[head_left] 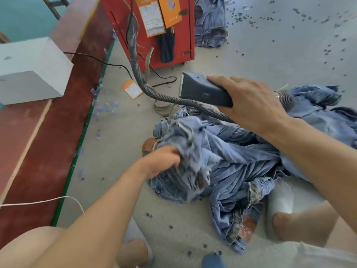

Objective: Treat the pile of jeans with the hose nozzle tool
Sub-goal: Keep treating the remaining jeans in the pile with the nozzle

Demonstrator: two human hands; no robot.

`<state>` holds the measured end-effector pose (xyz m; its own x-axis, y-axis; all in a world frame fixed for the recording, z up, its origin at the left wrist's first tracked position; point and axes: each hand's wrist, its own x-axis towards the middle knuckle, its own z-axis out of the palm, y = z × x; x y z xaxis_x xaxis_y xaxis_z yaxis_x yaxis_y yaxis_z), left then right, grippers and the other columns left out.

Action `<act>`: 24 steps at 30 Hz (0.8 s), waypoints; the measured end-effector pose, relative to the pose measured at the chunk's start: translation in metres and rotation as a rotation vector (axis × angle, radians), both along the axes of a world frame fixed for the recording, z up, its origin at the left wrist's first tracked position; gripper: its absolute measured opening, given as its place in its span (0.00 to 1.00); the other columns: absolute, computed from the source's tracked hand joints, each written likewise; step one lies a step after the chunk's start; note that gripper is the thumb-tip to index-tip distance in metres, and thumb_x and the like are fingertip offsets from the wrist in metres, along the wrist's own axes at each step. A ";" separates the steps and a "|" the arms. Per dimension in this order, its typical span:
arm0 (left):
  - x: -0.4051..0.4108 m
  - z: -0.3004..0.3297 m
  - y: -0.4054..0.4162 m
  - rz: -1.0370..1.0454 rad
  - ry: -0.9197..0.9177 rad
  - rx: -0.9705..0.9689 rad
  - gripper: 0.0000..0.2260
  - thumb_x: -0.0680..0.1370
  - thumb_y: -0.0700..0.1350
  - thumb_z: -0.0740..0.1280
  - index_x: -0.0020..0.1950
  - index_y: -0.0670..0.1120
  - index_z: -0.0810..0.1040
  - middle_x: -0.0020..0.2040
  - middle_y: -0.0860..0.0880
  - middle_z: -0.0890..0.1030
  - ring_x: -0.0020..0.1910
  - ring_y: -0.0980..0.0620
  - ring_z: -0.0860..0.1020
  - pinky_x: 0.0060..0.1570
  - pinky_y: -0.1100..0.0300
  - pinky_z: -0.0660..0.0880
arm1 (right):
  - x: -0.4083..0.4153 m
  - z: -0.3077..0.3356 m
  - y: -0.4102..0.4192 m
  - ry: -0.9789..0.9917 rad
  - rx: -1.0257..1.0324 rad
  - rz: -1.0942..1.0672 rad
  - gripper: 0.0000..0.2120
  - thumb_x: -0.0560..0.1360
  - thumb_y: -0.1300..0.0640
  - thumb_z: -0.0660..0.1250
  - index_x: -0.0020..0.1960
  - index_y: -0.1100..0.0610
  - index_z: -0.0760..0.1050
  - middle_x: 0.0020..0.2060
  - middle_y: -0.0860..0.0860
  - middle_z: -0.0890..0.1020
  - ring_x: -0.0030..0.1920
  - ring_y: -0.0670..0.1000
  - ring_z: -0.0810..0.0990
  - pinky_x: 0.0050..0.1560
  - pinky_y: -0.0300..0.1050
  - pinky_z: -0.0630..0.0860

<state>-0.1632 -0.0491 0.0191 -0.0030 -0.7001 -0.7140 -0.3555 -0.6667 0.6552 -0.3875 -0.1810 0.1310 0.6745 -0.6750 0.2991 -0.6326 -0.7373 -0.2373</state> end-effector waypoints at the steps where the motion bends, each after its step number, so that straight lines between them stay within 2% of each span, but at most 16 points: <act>1: 0.003 -0.011 0.013 -0.054 -0.040 0.152 0.06 0.64 0.38 0.64 0.35 0.48 0.69 0.44 0.46 0.72 0.43 0.45 0.71 0.46 0.50 0.67 | 0.000 0.000 -0.001 0.012 -0.018 0.008 0.29 0.79 0.52 0.72 0.78 0.49 0.68 0.52 0.57 0.83 0.47 0.63 0.82 0.47 0.55 0.76; 2: 0.008 -0.029 0.027 0.010 -0.012 0.278 0.07 0.62 0.40 0.65 0.35 0.48 0.68 0.45 0.46 0.70 0.46 0.44 0.69 0.48 0.45 0.64 | 0.001 0.000 -0.003 0.035 -0.043 0.014 0.29 0.79 0.51 0.71 0.78 0.50 0.68 0.51 0.57 0.83 0.46 0.62 0.81 0.48 0.54 0.74; 3: 0.012 -0.042 0.038 0.161 0.075 0.376 0.05 0.64 0.44 0.66 0.38 0.47 0.72 0.49 0.45 0.72 0.52 0.42 0.71 0.51 0.41 0.65 | 0.000 0.000 -0.006 0.069 -0.075 0.018 0.29 0.79 0.52 0.71 0.78 0.50 0.68 0.50 0.56 0.83 0.47 0.62 0.81 0.50 0.55 0.73; 4: 0.018 -0.057 0.046 0.401 0.154 0.451 0.13 0.69 0.52 0.67 0.49 0.46 0.79 0.56 0.43 0.75 0.60 0.39 0.73 0.56 0.34 0.67 | 0.001 0.001 -0.009 0.104 -0.107 0.023 0.28 0.80 0.52 0.70 0.78 0.50 0.68 0.49 0.56 0.83 0.48 0.62 0.81 0.51 0.56 0.73; 6: 0.029 -0.087 0.052 0.882 0.301 0.508 0.36 0.71 0.70 0.63 0.68 0.45 0.77 0.67 0.38 0.76 0.67 0.32 0.73 0.63 0.23 0.63 | 0.005 0.001 -0.015 0.148 -0.134 0.052 0.28 0.80 0.54 0.70 0.78 0.50 0.68 0.49 0.55 0.82 0.48 0.61 0.81 0.52 0.56 0.72; 8: 0.027 -0.100 0.038 1.071 0.503 0.528 0.44 0.68 0.78 0.64 0.69 0.44 0.75 0.68 0.36 0.76 0.66 0.29 0.73 0.56 0.15 0.63 | 0.013 -0.002 -0.019 0.181 -0.109 0.102 0.28 0.79 0.54 0.71 0.78 0.49 0.68 0.49 0.54 0.82 0.48 0.60 0.81 0.53 0.56 0.72; 10: 0.018 -0.095 0.020 1.116 0.499 0.502 0.33 0.74 0.66 0.73 0.66 0.41 0.74 0.66 0.37 0.77 0.61 0.32 0.77 0.42 0.25 0.75 | 0.018 -0.007 -0.016 0.197 -0.047 0.144 0.29 0.79 0.52 0.71 0.79 0.49 0.68 0.50 0.53 0.82 0.49 0.60 0.81 0.54 0.56 0.73; 12: 0.011 -0.085 -0.008 1.139 0.513 0.346 0.07 0.80 0.43 0.67 0.46 0.40 0.74 0.51 0.42 0.79 0.41 0.39 0.78 0.33 0.43 0.79 | 0.019 -0.013 -0.014 0.202 -0.005 0.150 0.29 0.79 0.51 0.70 0.79 0.48 0.67 0.50 0.52 0.82 0.49 0.60 0.81 0.55 0.56 0.73; 14: 0.015 -0.071 -0.036 1.128 0.598 0.089 0.09 0.77 0.32 0.59 0.39 0.41 0.72 0.43 0.42 0.78 0.38 0.41 0.77 0.37 0.49 0.81 | 0.016 -0.016 -0.018 0.161 0.020 0.133 0.29 0.80 0.53 0.71 0.79 0.48 0.68 0.50 0.52 0.82 0.47 0.59 0.81 0.55 0.55 0.74; 16: 0.020 -0.046 -0.040 0.988 0.791 -0.246 0.09 0.74 0.29 0.63 0.50 0.36 0.80 0.52 0.36 0.82 0.51 0.37 0.83 0.49 0.45 0.83 | 0.013 -0.013 -0.024 0.072 0.031 0.062 0.28 0.80 0.54 0.71 0.78 0.49 0.69 0.52 0.54 0.83 0.49 0.61 0.81 0.55 0.55 0.74; 17: 0.024 -0.038 -0.030 0.875 0.886 -0.322 0.14 0.71 0.29 0.68 0.56 0.36 0.82 0.56 0.36 0.83 0.56 0.38 0.83 0.52 0.46 0.82 | 0.011 -0.009 -0.028 0.019 0.027 0.015 0.28 0.79 0.54 0.71 0.77 0.49 0.69 0.53 0.56 0.84 0.50 0.62 0.81 0.54 0.56 0.74; 18: 0.027 -0.035 -0.018 0.726 0.929 -0.265 0.20 0.67 0.29 0.74 0.58 0.39 0.82 0.57 0.38 0.84 0.57 0.39 0.82 0.52 0.49 0.82 | 0.009 -0.006 -0.032 -0.035 0.022 -0.026 0.27 0.79 0.54 0.71 0.77 0.49 0.70 0.54 0.57 0.84 0.50 0.63 0.81 0.53 0.56 0.74; 20: 0.032 -0.051 0.017 0.402 0.644 -0.014 0.24 0.63 0.28 0.78 0.57 0.45 0.85 0.56 0.46 0.86 0.59 0.43 0.81 0.49 0.59 0.81 | 0.005 0.002 -0.039 -0.109 0.021 -0.070 0.27 0.78 0.54 0.71 0.76 0.48 0.71 0.55 0.58 0.84 0.51 0.64 0.81 0.51 0.55 0.74; 21: 0.032 -0.065 0.038 0.211 0.406 0.109 0.23 0.67 0.27 0.74 0.58 0.47 0.85 0.57 0.48 0.86 0.60 0.45 0.80 0.47 0.64 0.77 | 0.002 0.005 -0.040 -0.126 0.026 -0.074 0.27 0.78 0.53 0.72 0.76 0.47 0.71 0.55 0.58 0.84 0.50 0.64 0.82 0.50 0.54 0.74; 22: 0.031 -0.079 0.054 0.106 0.170 0.196 0.23 0.72 0.26 0.68 0.61 0.46 0.84 0.59 0.47 0.84 0.60 0.46 0.79 0.45 0.63 0.75 | 0.000 0.006 -0.039 -0.132 0.035 -0.069 0.27 0.78 0.53 0.72 0.75 0.47 0.71 0.55 0.58 0.84 0.50 0.64 0.82 0.49 0.53 0.74; 24: 0.031 -0.104 0.069 0.280 -0.151 0.241 0.24 0.78 0.26 0.57 0.70 0.41 0.78 0.64 0.42 0.80 0.55 0.47 0.76 0.46 0.61 0.69 | -0.004 0.002 -0.035 -0.106 0.061 -0.042 0.27 0.78 0.53 0.72 0.75 0.46 0.71 0.55 0.56 0.84 0.51 0.63 0.82 0.47 0.51 0.72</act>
